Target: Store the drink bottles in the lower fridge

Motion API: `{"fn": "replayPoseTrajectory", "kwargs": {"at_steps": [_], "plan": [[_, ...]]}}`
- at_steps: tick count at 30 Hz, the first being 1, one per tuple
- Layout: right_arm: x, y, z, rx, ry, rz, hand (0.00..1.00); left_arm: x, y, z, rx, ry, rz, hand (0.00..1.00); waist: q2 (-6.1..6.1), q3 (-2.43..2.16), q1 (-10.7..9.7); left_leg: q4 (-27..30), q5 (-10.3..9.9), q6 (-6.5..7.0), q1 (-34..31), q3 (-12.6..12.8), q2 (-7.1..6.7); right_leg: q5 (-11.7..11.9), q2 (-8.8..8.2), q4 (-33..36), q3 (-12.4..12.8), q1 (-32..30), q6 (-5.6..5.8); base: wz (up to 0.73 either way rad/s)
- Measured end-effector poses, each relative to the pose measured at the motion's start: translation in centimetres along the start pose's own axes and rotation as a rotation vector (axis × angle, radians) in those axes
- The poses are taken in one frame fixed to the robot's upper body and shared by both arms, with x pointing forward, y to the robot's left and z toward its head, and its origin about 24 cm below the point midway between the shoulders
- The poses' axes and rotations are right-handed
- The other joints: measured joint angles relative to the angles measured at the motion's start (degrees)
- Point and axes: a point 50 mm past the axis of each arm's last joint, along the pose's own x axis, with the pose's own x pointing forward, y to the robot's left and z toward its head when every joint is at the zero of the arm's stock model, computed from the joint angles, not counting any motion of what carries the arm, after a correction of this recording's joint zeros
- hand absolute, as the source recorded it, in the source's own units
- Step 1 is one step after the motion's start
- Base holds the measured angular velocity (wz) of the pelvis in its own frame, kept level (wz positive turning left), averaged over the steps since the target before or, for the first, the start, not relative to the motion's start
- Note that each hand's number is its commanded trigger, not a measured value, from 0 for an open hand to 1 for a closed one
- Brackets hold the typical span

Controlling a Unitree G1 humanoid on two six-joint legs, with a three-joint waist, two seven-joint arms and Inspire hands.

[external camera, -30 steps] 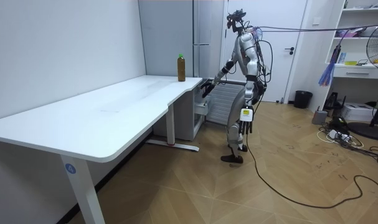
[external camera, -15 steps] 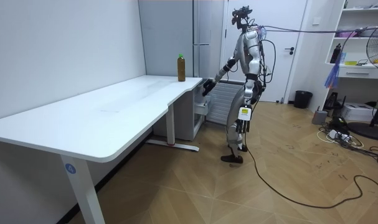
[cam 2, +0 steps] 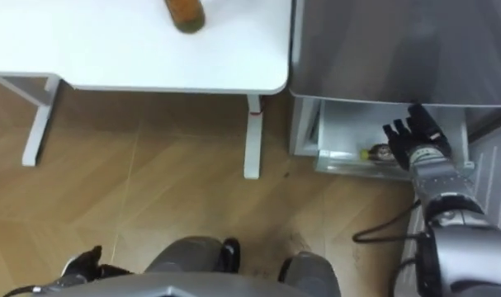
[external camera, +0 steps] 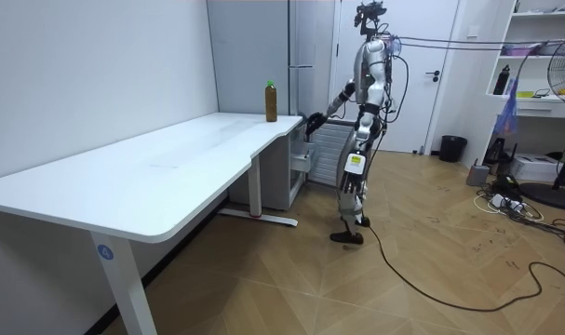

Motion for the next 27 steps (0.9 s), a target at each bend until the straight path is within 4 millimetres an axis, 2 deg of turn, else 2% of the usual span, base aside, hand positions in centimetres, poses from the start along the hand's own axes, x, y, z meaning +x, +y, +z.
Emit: {"fn": "replayPoseTrajectory", "kwargs": {"at_steps": [5,7,14,16,17,24,27], "plan": [[-0.9,-2.3,-0.6,-0.043,0.018,0.001,0.00,-0.4,-0.1,-2.3,0.015,0.055,-0.004,0.00,-1.22,-0.72,-0.8,-3.7,0.0,0.00,5.2,0.4,-0.01,1.8,1.04,-6.7,-0.3,6.4,0.52,-0.07],[-1.1,-2.6,-0.9,-0.059,0.024,0.024,0.00,-0.5,-0.1,-2.8,0.021,0.068,-0.005,0.00,-1.66,-0.78,-1.4,-4.4,0.0,0.03,6.1,0.4,-0.03,2.0,1.03,-7.9,-0.3,7.5,0.78,0.00],[-2.6,-6.3,-2.1,-0.124,0.074,-0.012,0.00,-0.7,0.3,-4.1,-0.024,0.107,0.023,0.00,-2.12,-0.32,-2.1,-7.2,-0.2,0.16,10.5,0.7,-0.24,2.7,1.29,-11.3,-0.4,12.1,1.12,-0.01],[-3.1,-7.3,-2.5,-0.178,0.098,-0.016,0.00,-0.8,0.3,-4.6,-0.034,0.121,0.031,0.00,-2.22,-0.36,-2.4,-7.6,-0.2,0.07,11.3,0.9,-0.25,2.7,1.34,-11.6,-0.2,12.8,1.12,-0.05],[-3.5,-8.0,-2.9,-0.220,0.119,-0.014,0.00,-0.9,0.3,-5.0,-0.038,0.129,0.036,0.00,-2.40,-0.22,-2.7,-7.7,-0.3,-0.02,11.6,0.9,-0.26,2.7,1.39,-11.8,-0.1,13.2,1.13,-0.05],[-6.0,-12.4,-5.9,-0.371,0.268,-0.108,0.00,-1.0,0.0,-5.1,-0.071,0.131,0.056,0.00,-2.69,-0.15,-2.8,-9.0,-0.5,-0.14,13.3,1.5,-0.20,2.7,1.64,-12.8,0.6,14.5,1.10,-0.05],[-6.6,-13.5,-7.0,-0.410,0.315,-0.141,0.00,-1.0,-0.1,-5.1,-0.096,0.129,0.068,0.00,-2.72,-0.01,-2.8,-9.2,-0.8,-0.36,13.9,1.5,-0.46,2.8,1.85,-13.8,0.8,15.3,1.11,-0.03]]}}
